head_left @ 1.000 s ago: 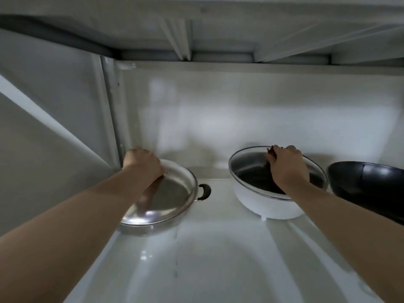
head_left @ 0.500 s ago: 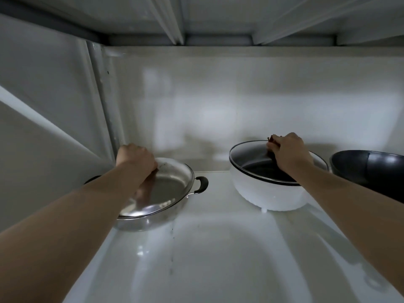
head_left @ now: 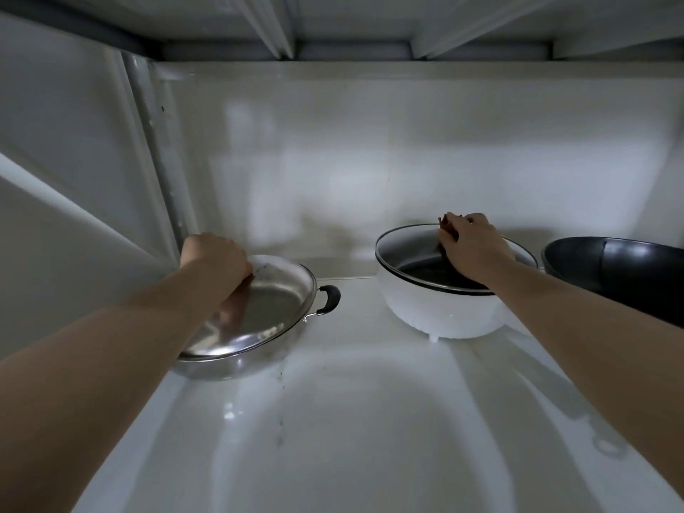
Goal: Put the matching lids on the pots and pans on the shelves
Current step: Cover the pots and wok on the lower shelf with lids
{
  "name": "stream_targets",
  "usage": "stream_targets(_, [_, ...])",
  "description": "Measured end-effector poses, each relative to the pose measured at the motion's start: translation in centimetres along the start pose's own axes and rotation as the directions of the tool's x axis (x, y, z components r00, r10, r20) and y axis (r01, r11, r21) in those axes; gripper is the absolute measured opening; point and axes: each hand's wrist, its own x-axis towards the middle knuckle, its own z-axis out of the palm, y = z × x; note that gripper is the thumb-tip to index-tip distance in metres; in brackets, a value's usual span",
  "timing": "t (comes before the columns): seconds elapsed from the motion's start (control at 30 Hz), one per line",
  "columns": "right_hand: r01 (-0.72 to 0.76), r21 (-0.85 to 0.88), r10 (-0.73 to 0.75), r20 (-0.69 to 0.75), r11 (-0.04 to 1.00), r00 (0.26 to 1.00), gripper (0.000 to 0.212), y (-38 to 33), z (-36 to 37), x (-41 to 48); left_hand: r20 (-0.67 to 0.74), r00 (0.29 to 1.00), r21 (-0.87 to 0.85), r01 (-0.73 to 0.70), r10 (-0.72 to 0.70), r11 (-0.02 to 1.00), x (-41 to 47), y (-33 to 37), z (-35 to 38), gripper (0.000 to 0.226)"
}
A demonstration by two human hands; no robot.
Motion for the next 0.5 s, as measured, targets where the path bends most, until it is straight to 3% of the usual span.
stream_targets(0.07, [0.05, 0.034, -0.05, -0.007, 0.998, 0.999, 0.056, 0.6, -0.4, -0.8, 0.015, 0.998, 0.11, -0.06, 0.059, 0.992, 0.0, -0.1, -0.4, 0.037])
stream_targets(0.17, [0.091, -0.119, -0.116, -0.226, 0.989, 0.967, 0.051, 2.0, -1.4, -1.7, 0.018, 0.997, 0.162, -0.073, 0.071, 0.984, 0.0, -0.2, -0.6, 0.037])
stream_targets(0.2, [0.086, -0.167, -0.126, -0.241, 0.982, 0.962, 0.05, 2.5, -1.8, -2.0, 0.017, 0.998, 0.156, -0.06, 0.058, 0.986, -0.1, -0.2, -0.5, 0.038])
stream_targets(0.5, [-0.047, -0.291, -0.016, -0.212, 0.956, 0.977, 0.044, 6.0, -6.1, -5.8, -0.176, 0.981, -0.041, 0.073, -0.079, 0.997, -1.0, 3.0, -5.1, 0.032])
